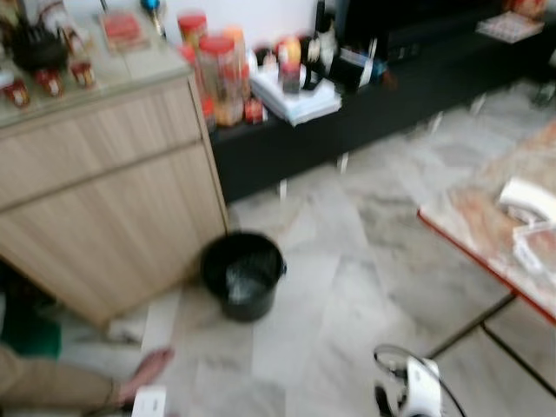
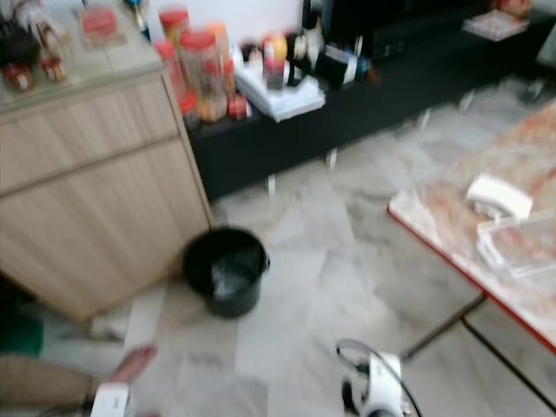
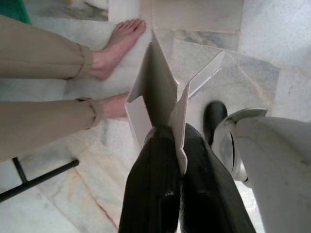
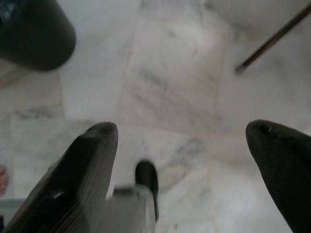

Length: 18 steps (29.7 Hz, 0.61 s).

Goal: Picking trash to rubbish bin

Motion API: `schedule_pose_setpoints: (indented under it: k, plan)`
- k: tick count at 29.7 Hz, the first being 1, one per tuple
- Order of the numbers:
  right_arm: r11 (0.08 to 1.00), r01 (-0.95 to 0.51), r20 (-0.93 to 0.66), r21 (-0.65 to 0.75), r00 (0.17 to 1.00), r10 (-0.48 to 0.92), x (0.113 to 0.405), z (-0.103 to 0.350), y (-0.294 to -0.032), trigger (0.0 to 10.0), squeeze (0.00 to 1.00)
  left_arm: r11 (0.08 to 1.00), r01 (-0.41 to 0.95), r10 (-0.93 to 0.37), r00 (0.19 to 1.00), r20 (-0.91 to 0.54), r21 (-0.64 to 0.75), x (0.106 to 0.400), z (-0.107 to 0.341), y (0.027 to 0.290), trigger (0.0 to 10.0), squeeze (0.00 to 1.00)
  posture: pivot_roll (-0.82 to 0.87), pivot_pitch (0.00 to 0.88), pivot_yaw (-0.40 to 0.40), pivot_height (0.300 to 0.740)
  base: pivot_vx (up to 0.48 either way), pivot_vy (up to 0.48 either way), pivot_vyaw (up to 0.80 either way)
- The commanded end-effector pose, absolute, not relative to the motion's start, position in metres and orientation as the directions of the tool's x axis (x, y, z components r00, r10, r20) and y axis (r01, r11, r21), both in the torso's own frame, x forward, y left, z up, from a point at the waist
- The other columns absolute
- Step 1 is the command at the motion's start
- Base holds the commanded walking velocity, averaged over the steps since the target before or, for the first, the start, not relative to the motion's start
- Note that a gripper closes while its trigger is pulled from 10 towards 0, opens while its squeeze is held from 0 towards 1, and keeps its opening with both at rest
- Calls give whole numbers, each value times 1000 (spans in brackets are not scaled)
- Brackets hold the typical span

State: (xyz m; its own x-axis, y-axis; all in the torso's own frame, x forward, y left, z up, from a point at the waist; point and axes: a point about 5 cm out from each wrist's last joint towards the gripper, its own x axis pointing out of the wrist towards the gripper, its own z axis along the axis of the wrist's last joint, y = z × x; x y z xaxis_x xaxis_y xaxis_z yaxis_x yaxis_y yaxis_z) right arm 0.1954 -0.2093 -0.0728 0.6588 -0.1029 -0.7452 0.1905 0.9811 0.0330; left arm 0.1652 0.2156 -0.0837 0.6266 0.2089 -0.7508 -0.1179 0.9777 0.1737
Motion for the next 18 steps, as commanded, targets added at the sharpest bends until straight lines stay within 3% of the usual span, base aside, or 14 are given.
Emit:
schedule_pose_setpoints:
  k: [1, 10, 14, 18]
  plan:
    - [980, 188, -749, 58, 657, -82, 196, -74, -199, 10000, 0, 972, -135, 233, 598, -767, 191, 157, -86, 224, 10000, 0, 88, 196, -17, 740, 251, 0, 0]
    - [978, 197, -752, 64, 654, -82, 196, -75, -199, 10000, 0, 972, -137, 236, 599, -765, 192, 157, -86, 224, 10000, 0, 89, 203, -17, 740, 256, 0, 0]
    - [977, 202, -748, 73, 658, -80, 196, -74, -199, 10000, 0, 971, -139, 237, 599, -765, 192, 157, -86, 224, 10000, 0, 89, 202, -17, 740, 254, 0, -673]
    - [978, 199, -748, 64, 659, -85, 197, -74, -200, 10000, 0, 971, -141, 238, 600, -764, 192, 158, -86, 224, 10000, 0, 91, 202, -19, 740, 257, 0, 0]
